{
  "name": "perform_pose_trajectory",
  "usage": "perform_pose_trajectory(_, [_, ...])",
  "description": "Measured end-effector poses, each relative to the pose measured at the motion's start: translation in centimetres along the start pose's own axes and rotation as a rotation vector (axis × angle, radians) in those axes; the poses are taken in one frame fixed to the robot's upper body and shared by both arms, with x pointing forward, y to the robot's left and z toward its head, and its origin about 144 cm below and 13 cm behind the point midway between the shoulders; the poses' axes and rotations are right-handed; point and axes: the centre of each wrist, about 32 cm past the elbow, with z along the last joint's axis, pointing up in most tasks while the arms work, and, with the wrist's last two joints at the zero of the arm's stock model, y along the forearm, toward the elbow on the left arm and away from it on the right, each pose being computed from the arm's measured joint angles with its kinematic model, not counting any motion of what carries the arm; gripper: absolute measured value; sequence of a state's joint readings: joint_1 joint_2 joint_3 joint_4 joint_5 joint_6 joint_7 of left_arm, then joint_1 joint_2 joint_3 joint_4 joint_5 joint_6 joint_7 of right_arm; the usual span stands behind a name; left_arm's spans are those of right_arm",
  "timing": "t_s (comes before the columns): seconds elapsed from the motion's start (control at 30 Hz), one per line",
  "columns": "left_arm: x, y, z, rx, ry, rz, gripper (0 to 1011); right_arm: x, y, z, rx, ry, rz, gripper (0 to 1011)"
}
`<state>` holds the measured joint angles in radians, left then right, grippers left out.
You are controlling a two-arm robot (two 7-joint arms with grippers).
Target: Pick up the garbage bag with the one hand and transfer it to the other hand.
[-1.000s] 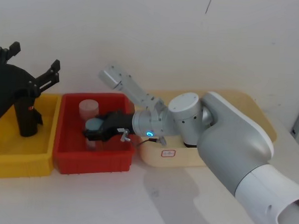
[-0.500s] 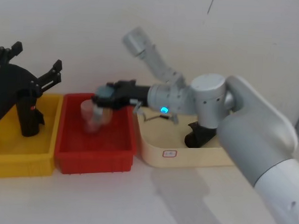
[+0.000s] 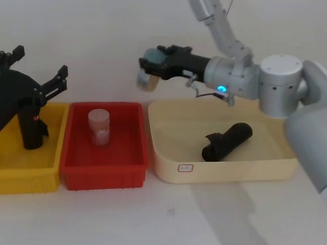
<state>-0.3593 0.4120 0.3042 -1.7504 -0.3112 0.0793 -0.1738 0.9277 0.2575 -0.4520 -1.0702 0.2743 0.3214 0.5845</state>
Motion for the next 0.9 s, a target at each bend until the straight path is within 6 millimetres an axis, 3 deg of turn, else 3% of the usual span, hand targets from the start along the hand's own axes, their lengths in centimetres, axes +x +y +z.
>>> perform_pose_trajectory(0.4, [0.0, 0.0, 0.0, 0.0, 0.0, 0.0, 1001, 1.3, -2.8, -1.9, -0.033, -0.013, -0.049, 668])
perform_pose_trajectory(0.9, [0.0, 0.0, 0.0, 0.0, 0.0, 0.0, 1001, 0.7, -2.7, -5.9, -0.099, 0.007, -0.063, 688])
